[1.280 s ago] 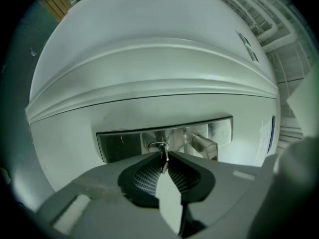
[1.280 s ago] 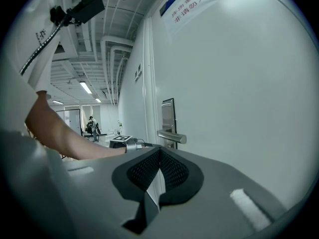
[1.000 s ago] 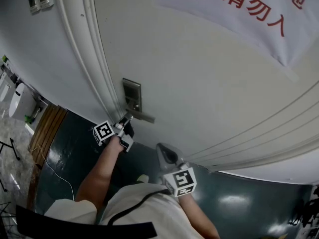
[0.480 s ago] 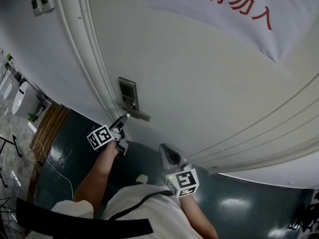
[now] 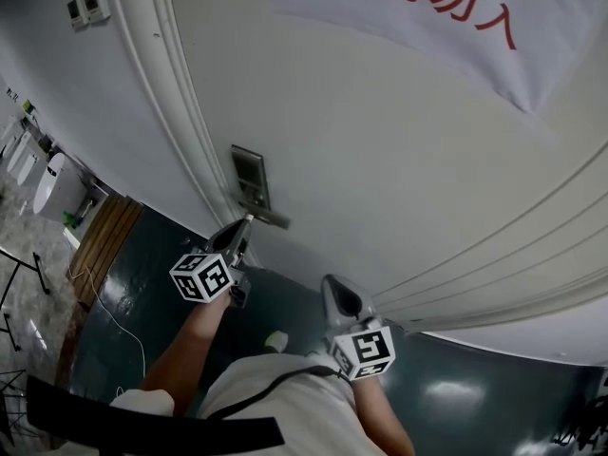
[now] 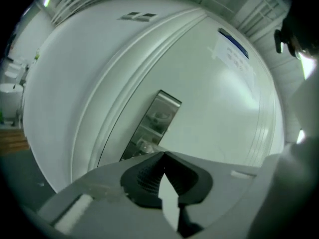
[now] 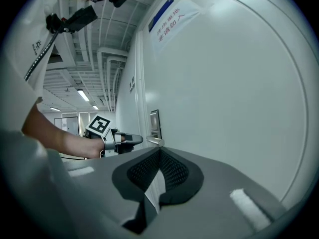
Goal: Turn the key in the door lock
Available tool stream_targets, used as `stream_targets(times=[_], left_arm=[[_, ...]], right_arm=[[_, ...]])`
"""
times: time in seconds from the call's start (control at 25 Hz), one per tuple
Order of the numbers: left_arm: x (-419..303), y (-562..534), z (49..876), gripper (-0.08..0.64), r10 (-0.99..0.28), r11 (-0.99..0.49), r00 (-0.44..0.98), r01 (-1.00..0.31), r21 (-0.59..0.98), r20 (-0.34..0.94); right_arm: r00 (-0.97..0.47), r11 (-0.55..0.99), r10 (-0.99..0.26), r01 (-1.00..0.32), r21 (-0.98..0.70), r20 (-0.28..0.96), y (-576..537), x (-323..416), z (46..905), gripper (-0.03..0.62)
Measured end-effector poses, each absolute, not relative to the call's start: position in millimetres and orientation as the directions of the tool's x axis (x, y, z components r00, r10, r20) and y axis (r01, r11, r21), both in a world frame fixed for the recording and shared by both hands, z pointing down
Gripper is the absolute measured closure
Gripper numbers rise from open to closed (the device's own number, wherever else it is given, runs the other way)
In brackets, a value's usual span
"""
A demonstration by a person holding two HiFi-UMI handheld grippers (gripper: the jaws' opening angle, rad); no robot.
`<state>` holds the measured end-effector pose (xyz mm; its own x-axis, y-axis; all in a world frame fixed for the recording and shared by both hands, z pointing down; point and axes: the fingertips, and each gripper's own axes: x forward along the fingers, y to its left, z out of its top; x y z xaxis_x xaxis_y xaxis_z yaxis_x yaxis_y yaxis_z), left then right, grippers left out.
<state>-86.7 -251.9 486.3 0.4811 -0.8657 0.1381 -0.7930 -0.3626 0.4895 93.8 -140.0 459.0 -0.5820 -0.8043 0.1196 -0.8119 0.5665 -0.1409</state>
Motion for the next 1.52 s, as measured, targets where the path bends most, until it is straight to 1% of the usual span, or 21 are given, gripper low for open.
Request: stream_targets(times=[0.2,0.44,0.72,0.92,1.12,1.28,1.52], left_arm=[[-47.4,-233.1,449.7,0.555,-0.841,-0.479,0.533,-0.815,0.327,0.097],[-10.1,-206.7,419.9,0.557,-0.808,-0.570,0.586,-0.804,0.169,0.063],[25.8,-181.1,395.1,0.557,-0.769,-0.639,0.640,-0.768,0.040,0.007],[38.6,-169.1,397.1,0.557,-0.745,-0.667,0.667,-0.745,0.022,0.007],[28.4,-172.6,404.7,0.557,-0.757,-0.651,0.653,-0.757,0.052,0.021],[20.7,-176.1,412.1,0.557,-0.765,-0.642,0.643,-0.766,0.035,0.043],[16.7,-176.6,412.0,0.557,-0.763,-0.644,0.646,-0.764,0.037,0.042]], right_arm=[[-0.566,0.555,-0.820,-0.823,-0.123,0.087,-132.8,107.4,439.6,0.583],[-0.547,0.539,-0.835,-0.835,-0.111,0.059,-123.1,118.5,419.9,0.583],[-0.538,0.533,-0.841,-0.841,-0.093,0.055,-113.7,125.3,411.7,0.584],[-0.533,0.528,-0.844,-0.845,-0.088,0.060,-114.4,124.8,412.1,0.584],[-0.528,0.522,-0.847,-0.848,-0.090,0.066,-114.2,123.7,414.1,0.584],[-0.529,0.523,-0.846,-0.848,-0.089,0.066,-114.9,119.8,414.5,0.584],[-0.529,0.523,-0.846,-0.848,-0.089,0.068,-116.7,113.2,415.8,0.584]])
